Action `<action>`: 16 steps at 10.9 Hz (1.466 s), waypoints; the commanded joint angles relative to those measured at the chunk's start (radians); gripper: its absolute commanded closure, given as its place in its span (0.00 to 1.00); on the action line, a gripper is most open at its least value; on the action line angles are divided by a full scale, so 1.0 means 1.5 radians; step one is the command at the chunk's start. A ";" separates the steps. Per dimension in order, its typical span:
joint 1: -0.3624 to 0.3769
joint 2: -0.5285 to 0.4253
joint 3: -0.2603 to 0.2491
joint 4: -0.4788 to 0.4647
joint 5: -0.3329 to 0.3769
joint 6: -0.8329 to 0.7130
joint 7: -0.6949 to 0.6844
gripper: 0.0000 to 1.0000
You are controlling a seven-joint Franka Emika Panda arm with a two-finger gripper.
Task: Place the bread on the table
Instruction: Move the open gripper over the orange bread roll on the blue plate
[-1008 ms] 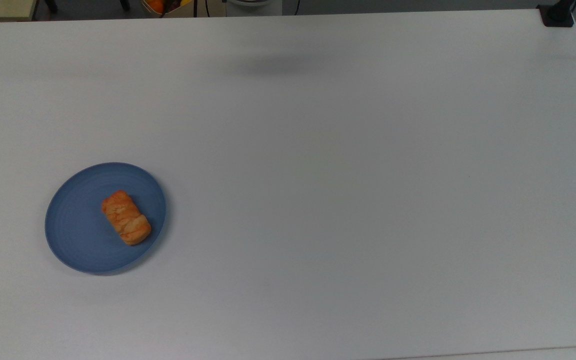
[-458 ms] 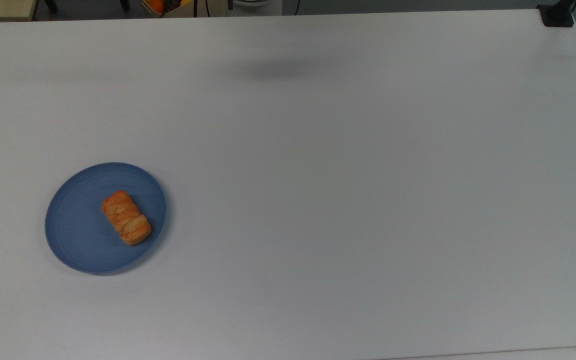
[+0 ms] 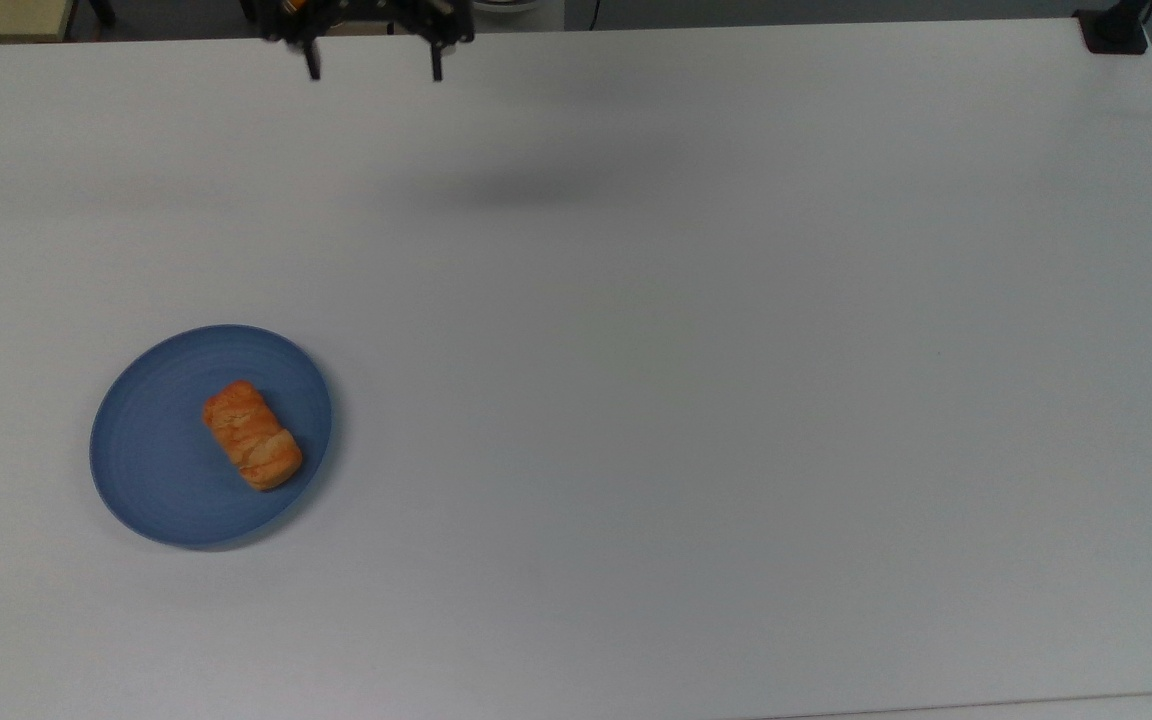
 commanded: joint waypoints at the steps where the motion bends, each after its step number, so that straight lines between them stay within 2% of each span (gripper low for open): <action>1: -0.053 0.042 -0.005 0.022 0.049 0.094 -0.108 0.00; 3: -0.089 0.084 -0.004 0.031 0.067 0.175 -0.154 0.00; 5: -0.121 0.150 -0.004 0.085 0.105 0.224 -0.184 0.00; 7: -0.141 0.205 -0.002 0.106 0.116 0.296 -0.218 0.00; 10: -0.146 0.270 0.001 0.103 0.140 0.425 -0.220 0.00; 16: -0.140 0.355 0.004 0.098 0.139 0.519 -0.223 0.00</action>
